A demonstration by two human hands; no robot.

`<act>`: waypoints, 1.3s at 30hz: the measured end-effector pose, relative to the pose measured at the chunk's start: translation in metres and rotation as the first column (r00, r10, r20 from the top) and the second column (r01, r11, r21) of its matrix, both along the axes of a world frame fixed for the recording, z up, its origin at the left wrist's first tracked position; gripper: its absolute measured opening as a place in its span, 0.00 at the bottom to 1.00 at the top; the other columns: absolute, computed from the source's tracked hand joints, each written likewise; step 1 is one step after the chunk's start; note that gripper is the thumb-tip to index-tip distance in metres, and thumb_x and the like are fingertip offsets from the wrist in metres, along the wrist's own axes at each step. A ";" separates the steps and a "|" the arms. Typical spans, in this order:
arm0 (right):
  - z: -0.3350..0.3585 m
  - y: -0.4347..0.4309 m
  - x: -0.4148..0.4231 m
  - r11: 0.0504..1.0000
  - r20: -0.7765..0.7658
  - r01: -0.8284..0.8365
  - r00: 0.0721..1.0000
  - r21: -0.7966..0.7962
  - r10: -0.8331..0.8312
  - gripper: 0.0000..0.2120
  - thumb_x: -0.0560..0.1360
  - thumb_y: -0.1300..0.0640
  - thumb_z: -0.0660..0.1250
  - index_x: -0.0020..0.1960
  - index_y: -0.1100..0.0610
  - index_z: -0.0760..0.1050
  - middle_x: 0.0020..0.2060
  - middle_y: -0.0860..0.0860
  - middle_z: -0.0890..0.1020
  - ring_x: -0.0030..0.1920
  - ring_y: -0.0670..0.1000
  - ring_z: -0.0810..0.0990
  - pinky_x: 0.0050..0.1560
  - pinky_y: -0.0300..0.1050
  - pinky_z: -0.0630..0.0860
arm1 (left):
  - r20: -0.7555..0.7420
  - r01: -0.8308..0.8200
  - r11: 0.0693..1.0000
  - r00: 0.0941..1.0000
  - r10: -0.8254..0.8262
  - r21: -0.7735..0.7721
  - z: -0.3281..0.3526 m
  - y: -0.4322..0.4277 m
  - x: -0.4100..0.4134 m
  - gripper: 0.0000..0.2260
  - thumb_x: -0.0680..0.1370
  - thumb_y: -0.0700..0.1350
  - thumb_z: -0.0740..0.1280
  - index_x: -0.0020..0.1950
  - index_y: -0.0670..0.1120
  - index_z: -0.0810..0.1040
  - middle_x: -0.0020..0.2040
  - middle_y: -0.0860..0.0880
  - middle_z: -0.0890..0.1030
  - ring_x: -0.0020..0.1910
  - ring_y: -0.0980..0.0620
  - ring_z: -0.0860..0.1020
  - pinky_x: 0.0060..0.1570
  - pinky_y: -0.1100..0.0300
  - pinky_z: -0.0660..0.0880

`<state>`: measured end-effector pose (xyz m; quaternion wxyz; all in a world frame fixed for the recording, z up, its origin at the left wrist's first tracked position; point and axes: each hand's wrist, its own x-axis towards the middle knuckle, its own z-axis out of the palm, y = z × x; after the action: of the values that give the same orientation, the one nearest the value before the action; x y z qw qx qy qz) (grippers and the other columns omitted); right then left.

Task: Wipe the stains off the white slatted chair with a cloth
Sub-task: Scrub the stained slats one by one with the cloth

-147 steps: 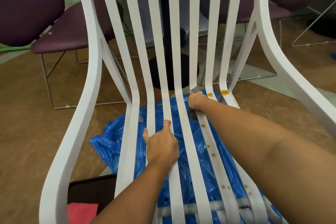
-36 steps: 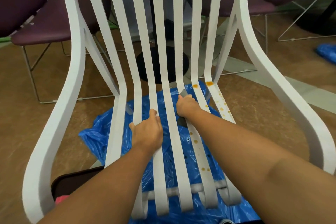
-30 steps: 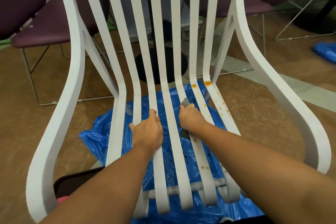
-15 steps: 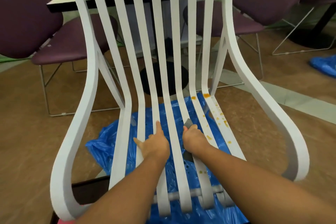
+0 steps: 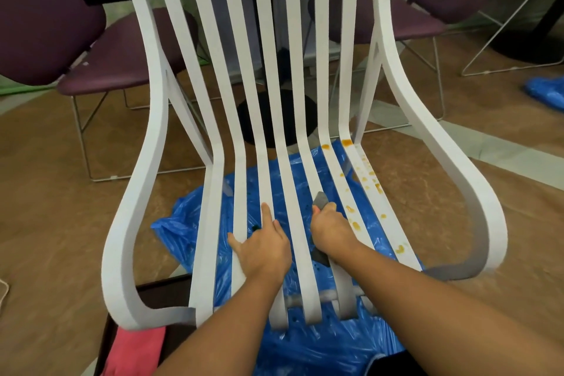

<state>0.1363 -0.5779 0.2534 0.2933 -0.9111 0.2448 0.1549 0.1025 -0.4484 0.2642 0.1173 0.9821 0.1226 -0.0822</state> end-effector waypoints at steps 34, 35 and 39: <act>0.012 0.006 -0.024 0.998 0.066 -0.028 0.997 -0.051 0.031 0.18 0.84 0.47 0.51 0.63 0.61 0.64 0.46 0.57 0.75 0.45 0.57 0.74 0.43 0.50 0.68 | -0.011 0.003 1.000 1.000 -0.003 -0.031 0.001 0.004 -0.003 0.24 0.86 0.53 0.46 0.83 0.54 0.49 0.28 0.54 0.76 0.34 0.52 0.74 0.76 0.37 0.49; 0.011 0.005 -0.033 0.999 0.084 -0.038 0.996 -0.035 0.041 0.18 0.84 0.48 0.51 0.63 0.62 0.65 0.46 0.56 0.74 0.45 0.56 0.73 0.44 0.49 0.68 | -0.010 0.000 1.000 1.000 -0.001 -0.032 0.001 0.004 -0.003 0.24 0.86 0.54 0.46 0.83 0.54 0.49 0.28 0.54 0.76 0.34 0.53 0.75 0.76 0.37 0.49; 0.009 0.004 -0.063 0.973 0.003 -0.125 0.992 -0.194 0.128 0.20 0.84 0.45 0.49 0.63 0.61 0.63 0.48 0.57 0.81 0.46 0.56 0.82 0.39 0.47 0.73 | -0.010 -0.008 0.999 1.000 0.008 -0.037 0.001 0.004 -0.003 0.24 0.86 0.54 0.46 0.83 0.54 0.50 0.29 0.53 0.77 0.35 0.53 0.77 0.76 0.38 0.48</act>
<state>0.0732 -0.5736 0.2621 0.1948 -0.9502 0.1977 0.1416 0.0997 -0.4449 0.2654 0.1354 0.9788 0.1255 -0.0890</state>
